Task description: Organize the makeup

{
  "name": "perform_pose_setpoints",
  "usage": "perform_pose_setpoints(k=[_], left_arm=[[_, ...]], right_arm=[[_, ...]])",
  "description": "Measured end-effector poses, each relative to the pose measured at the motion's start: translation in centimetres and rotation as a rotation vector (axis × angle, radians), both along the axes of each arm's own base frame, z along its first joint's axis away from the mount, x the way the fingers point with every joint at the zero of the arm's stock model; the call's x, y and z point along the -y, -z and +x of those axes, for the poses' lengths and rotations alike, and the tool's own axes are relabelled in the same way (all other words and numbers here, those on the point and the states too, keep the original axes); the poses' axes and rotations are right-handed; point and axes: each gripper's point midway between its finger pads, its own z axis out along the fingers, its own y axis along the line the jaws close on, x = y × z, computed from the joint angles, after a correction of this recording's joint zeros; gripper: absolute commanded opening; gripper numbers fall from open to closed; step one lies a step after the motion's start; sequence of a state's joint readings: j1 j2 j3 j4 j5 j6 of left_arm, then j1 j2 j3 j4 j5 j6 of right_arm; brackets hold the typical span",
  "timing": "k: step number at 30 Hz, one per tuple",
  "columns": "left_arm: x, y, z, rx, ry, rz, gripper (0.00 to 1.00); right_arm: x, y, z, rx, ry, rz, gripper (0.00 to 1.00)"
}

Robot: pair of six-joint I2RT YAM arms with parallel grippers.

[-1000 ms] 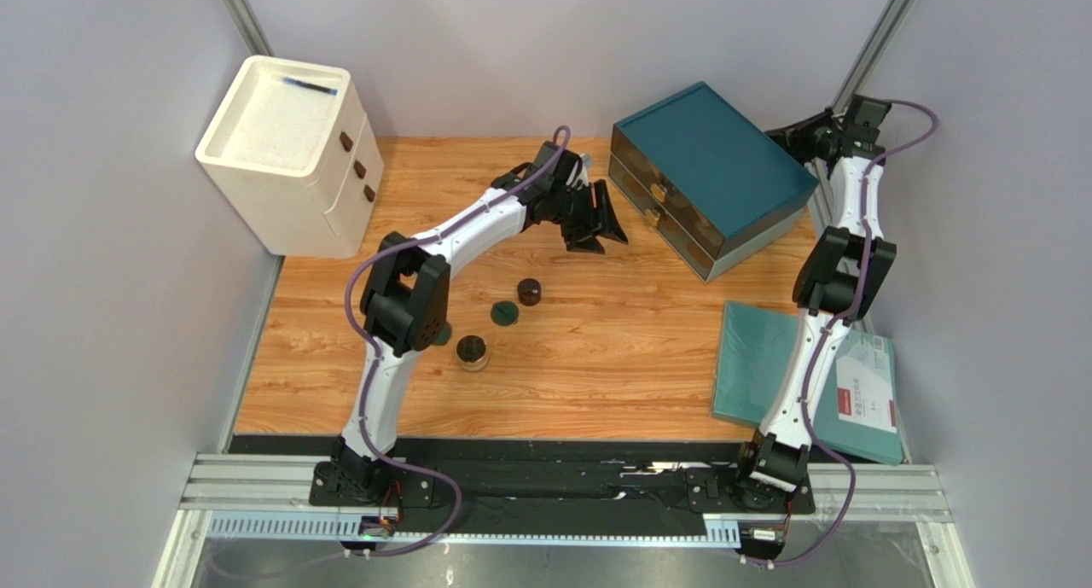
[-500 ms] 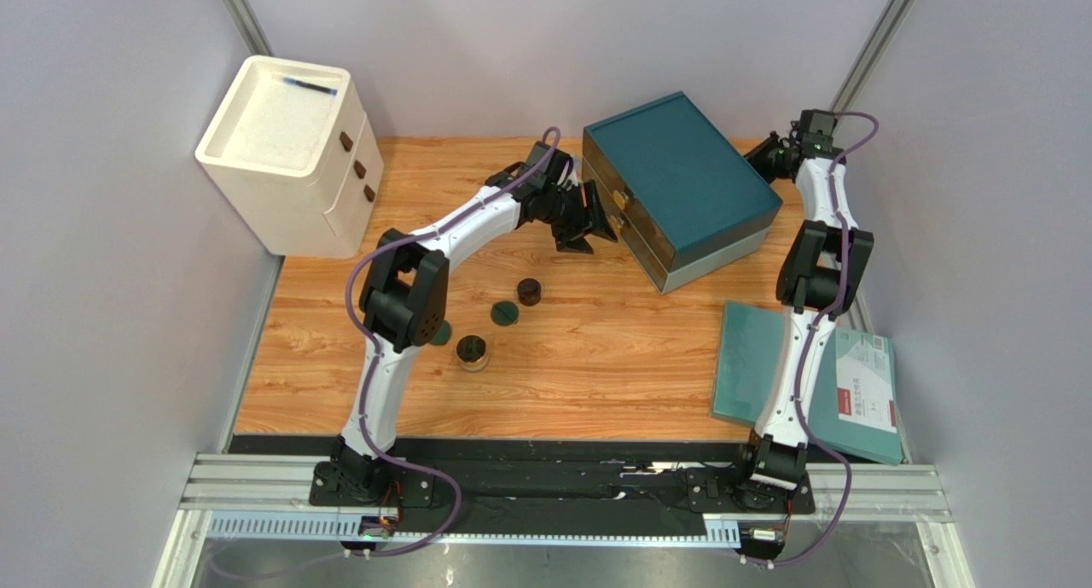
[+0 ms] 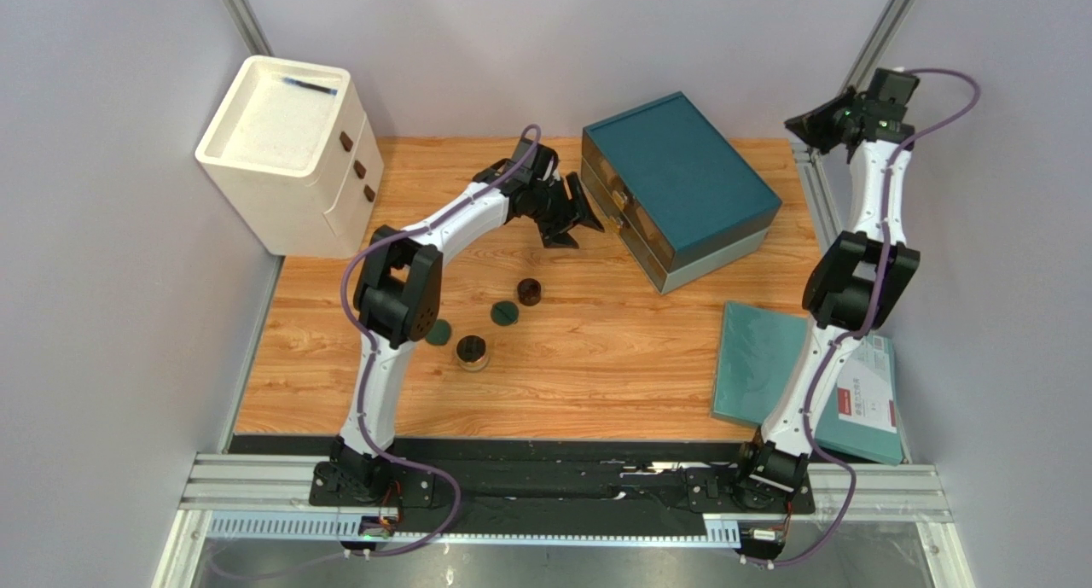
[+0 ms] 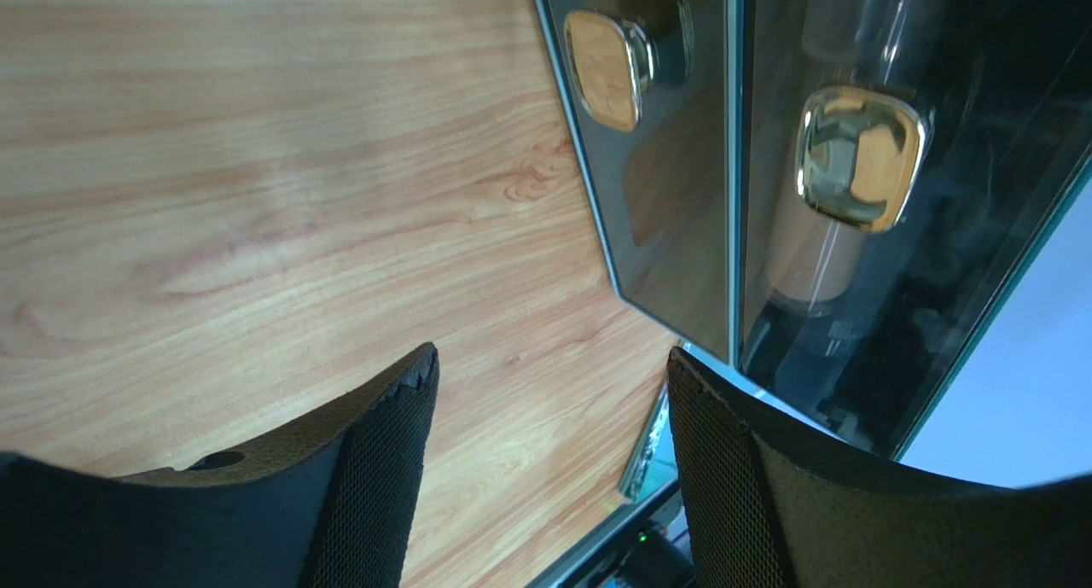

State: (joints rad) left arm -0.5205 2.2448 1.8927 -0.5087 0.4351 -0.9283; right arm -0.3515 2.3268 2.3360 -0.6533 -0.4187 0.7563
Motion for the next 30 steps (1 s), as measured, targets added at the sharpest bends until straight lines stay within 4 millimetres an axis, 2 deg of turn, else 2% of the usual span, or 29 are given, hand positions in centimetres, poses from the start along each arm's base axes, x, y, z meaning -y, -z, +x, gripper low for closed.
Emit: perform_pose_setpoints(k=[1,3,5,7,8,10,13,16,22,30], left_arm=[[-0.1,0.0,0.3,-0.004,-0.014,-0.009,0.72],[-0.1,0.1,0.8,-0.014,-0.032,-0.025,0.71],[0.0,0.5,1.1,-0.03,-0.047,-0.042,0.7],[0.5,1.3,1.3,-0.054,-0.057,-0.062,0.7],[0.6,1.8,1.4,-0.066,-0.061,-0.068,0.7],[0.9,3.3,1.4,-0.103,-0.074,-0.072,0.7],[1.1,5.1,1.4,-0.151,-0.094,-0.07,0.69],[1.3,5.6,1.6,-0.167,-0.113,-0.082,0.68],[2.4,4.2,3.1,-0.137,-0.139,-0.147,0.66],[3.3,2.7,4.0,-0.098,-0.139,-0.207,0.64]], right_arm=[[0.4,-2.7,-0.2,0.054,0.008,-0.016,0.0],[0.1,-5.3,-0.5,0.105,0.003,-0.029,0.0],[-1.0,-6.8,-1.1,0.131,-0.024,-0.027,0.0],[-2.7,-7.3,-1.6,0.134,-0.063,-0.015,0.0],[-3.7,-6.9,-1.9,0.125,-0.086,-0.008,0.0],[-6.0,-4.9,-2.7,0.075,-0.138,0.015,0.0],[-8.6,-0.6,-3.9,-0.031,-0.195,0.049,0.0],[-10.5,3.2,-5.4,-0.135,-0.231,0.082,0.0],[-11.0,3.5,-6.9,-0.132,-0.26,0.082,0.0],[-11.2,3.7,-7.2,-0.111,-0.278,0.087,0.0]])
